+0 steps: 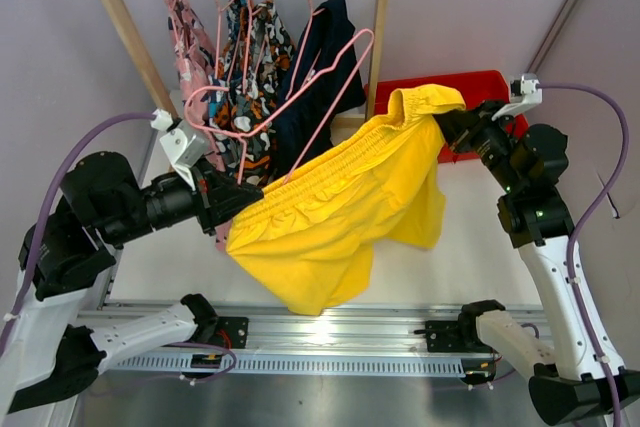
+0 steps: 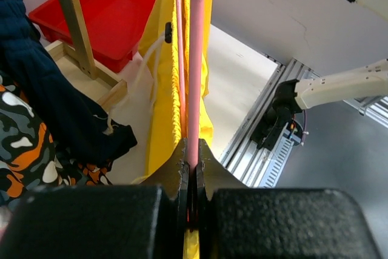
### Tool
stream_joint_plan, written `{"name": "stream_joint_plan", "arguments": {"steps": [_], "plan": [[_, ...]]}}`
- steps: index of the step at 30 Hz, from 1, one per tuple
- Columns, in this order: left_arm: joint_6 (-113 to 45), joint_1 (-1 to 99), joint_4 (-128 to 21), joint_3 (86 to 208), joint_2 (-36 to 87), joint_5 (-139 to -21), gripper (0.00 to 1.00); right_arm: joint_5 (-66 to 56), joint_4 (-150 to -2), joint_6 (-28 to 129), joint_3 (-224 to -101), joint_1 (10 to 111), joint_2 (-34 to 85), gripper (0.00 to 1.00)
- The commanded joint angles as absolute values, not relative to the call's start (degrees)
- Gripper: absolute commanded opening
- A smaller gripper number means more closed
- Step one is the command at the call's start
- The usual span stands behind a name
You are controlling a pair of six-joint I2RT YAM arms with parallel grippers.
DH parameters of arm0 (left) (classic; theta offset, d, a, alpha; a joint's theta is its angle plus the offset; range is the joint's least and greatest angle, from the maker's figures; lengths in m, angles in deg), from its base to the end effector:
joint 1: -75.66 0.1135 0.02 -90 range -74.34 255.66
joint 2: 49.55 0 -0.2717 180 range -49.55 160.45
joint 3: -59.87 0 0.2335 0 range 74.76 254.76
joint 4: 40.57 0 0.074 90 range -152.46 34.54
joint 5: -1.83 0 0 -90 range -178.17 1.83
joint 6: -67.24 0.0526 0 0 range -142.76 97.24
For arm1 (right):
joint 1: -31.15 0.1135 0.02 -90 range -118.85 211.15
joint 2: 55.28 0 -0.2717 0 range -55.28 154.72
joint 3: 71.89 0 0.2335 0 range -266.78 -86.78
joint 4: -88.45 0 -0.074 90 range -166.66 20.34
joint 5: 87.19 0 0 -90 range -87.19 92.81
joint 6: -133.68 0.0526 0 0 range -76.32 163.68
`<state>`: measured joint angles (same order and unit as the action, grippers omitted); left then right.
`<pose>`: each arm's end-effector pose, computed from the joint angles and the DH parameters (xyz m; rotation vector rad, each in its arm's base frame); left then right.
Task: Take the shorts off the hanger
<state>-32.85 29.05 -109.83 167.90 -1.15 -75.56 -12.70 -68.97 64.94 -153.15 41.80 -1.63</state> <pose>0.0475 -0.0669 0.4972 0.7303 1.6723 -0.9054 0.1842 0.0490 0.4515 -0.0836 1.5181 0.6483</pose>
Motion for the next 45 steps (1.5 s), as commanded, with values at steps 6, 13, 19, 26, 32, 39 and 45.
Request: {"name": "stream_joint_plan", "arguments": {"steps": [6,13,19,26,32,39,45], "plan": [[-33.0,28.5,-105.6,172.0,2.9,-82.2,0.0,-23.4,-82.2,68.5,-145.8,40.9,-9.0,0.0],[-34.7,28.5,-91.1,166.5,11.0,-94.0,0.0,-20.1,-67.6,51.7,-150.4,66.5,-8.9,0.0],[-35.4,28.5,-93.0,170.1,15.0,-100.0,0.0,2.4,-63.9,47.6,-159.1,65.4,-7.6,0.0],[-36.5,28.5,-95.9,165.1,12.9,-99.0,0.0,9.1,-67.9,44.5,-186.2,48.0,7.5,0.0],[-38.1,28.5,-95.0,161.3,13.5,-95.9,0.0,4.8,-74.7,47.7,-210.3,32.1,29.3,0.0],[-38.9,28.5,-93.9,163.6,18.9,-95.2,0.0,-0.9,-86.9,58.6,-223.2,23.2,51.9,0.0],[-38.6,29.4,-94.9,167.8,22.5,-100.7,0.0,-4.8,-92.6,64.4,-204.7,23.8,53.8,0.0]]}}
